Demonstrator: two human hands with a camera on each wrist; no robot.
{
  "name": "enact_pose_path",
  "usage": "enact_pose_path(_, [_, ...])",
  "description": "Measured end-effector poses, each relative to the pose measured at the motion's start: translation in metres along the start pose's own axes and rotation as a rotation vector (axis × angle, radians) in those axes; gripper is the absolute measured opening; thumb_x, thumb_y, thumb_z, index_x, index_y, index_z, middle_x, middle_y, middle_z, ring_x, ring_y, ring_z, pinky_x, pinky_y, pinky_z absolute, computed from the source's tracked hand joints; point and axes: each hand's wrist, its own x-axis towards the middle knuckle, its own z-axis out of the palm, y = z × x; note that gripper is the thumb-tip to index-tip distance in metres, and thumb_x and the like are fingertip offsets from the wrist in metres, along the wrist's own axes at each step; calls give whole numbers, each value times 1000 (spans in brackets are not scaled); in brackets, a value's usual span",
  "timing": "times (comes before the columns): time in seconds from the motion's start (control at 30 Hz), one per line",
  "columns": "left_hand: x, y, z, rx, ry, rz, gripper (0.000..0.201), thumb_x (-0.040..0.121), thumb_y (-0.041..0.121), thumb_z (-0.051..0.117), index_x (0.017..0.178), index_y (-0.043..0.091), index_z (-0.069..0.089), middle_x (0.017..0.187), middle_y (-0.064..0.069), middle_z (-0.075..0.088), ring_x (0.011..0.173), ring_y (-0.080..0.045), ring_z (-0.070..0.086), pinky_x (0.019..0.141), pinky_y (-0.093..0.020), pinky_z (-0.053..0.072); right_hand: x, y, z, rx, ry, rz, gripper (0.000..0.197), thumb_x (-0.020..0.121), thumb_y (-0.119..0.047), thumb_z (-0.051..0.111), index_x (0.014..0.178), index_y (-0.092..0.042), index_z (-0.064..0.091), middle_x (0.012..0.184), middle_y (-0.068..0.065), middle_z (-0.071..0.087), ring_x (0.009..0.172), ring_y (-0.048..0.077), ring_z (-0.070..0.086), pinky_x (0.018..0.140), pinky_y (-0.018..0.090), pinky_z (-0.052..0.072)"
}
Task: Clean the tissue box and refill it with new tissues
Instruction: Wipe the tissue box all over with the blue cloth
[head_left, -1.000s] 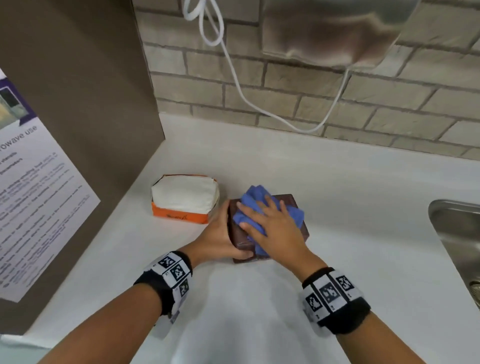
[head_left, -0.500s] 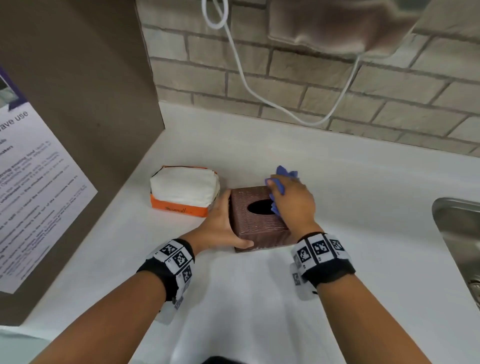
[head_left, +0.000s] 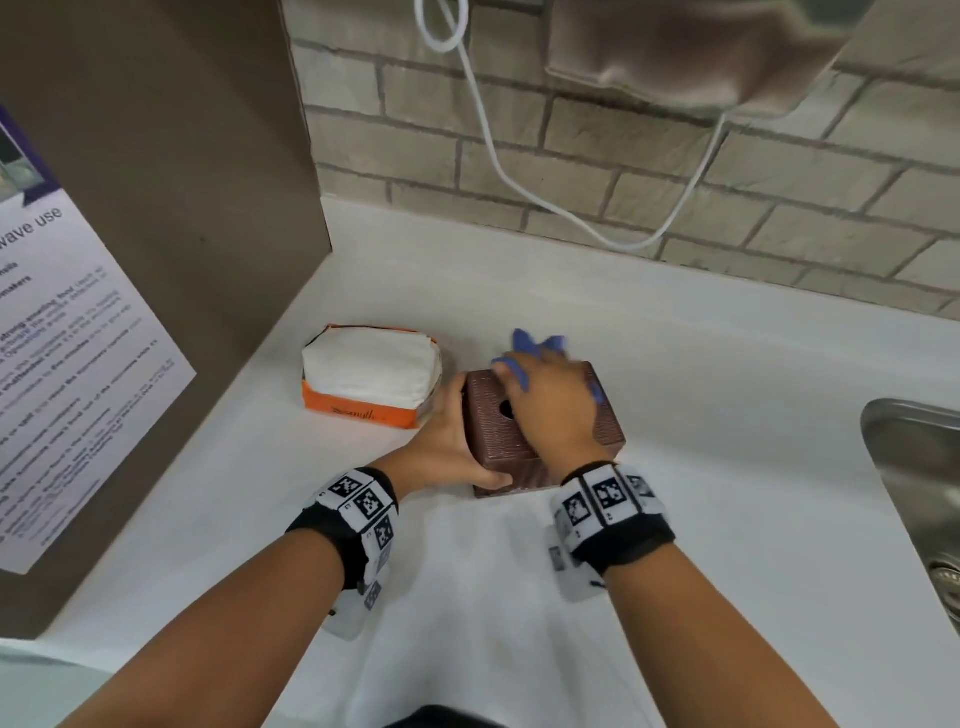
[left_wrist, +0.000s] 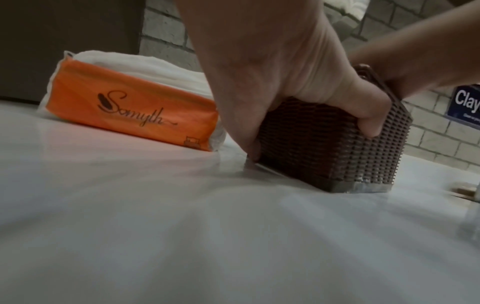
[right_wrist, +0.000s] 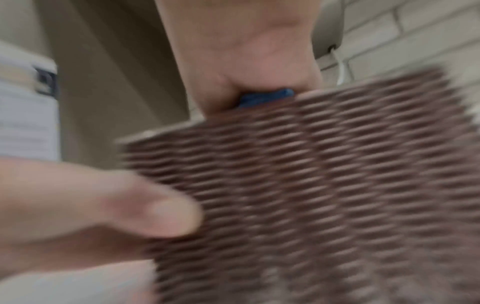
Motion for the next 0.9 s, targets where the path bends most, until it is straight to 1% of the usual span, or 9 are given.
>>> enact_pose_path(0.07, [-1,3,-3,17,-63,-33,90,66,9,87,137,10,31,122,2,42,126,-17,43,91,-5,35,-14,-27,10,16,-39,-74,36,95,-40,39,106,-23,69,116,10,64,104,32,58,85,39,46])
enact_pose_path(0.13, [-2,2,-6,37,-122,-64,46,83,1,73,120,14,49,105,8,44,121,-16,48,85,-5,32,-39,-37,11,72,-14,-116,33,92,-41,47,104,-23,73,122,9,64,110,32,58,93,38,47])
enact_pose_path(0.23, [-4,1,-7,-23,-9,-4,86,65,28,83,133,28,30,117,20,38,112,17,40,96,-8,32,-83,-9,2,135,-19,-206,40,93,-43,41,114,-26,69,134,7,58,122,31,54,103,42,46])
enact_pose_path(0.37, [-2,3,-4,63,-14,-4,126,42,40,90,141,38,12,139,4,32,132,-10,33,112,-34,35,-89,64,-29,251,40,106,33,97,-39,50,128,-35,59,144,4,45,132,21,43,100,23,42])
enact_pose_path(0.43, [0,1,-3,79,-7,-4,128,42,41,90,141,40,9,141,4,30,133,-12,29,112,-34,33,-77,71,-35,317,71,242,33,98,-38,47,128,-32,60,138,6,48,129,25,46,88,13,43])
enact_pose_path(0.57, [1,-1,-2,38,-7,-35,124,46,35,88,145,27,12,139,2,35,126,-12,41,103,-27,39,-67,6,-10,162,44,157,41,98,-44,43,130,-24,60,147,10,45,140,35,32,114,45,30])
enact_pose_path(0.7, [-5,0,-5,25,-131,-114,66,83,22,69,140,5,41,143,-21,46,131,-27,47,108,-27,36,-58,-36,12,139,-8,-141,49,90,-51,38,118,-25,68,137,10,57,132,37,45,115,50,20])
enact_pose_path(0.8, [-2,5,-3,28,-16,3,100,47,41,87,131,22,38,136,-8,44,129,-20,45,108,-36,41,-34,0,-2,26,-64,-117,45,93,-54,36,129,-37,57,140,1,54,135,32,38,112,54,21])
enact_pose_path(0.9, [-3,8,2,-33,1,20,117,47,22,94,134,36,17,137,1,35,119,1,45,90,-12,45,-12,43,-14,83,-81,134,42,97,-51,38,134,-38,50,144,0,47,138,30,33,114,50,18])
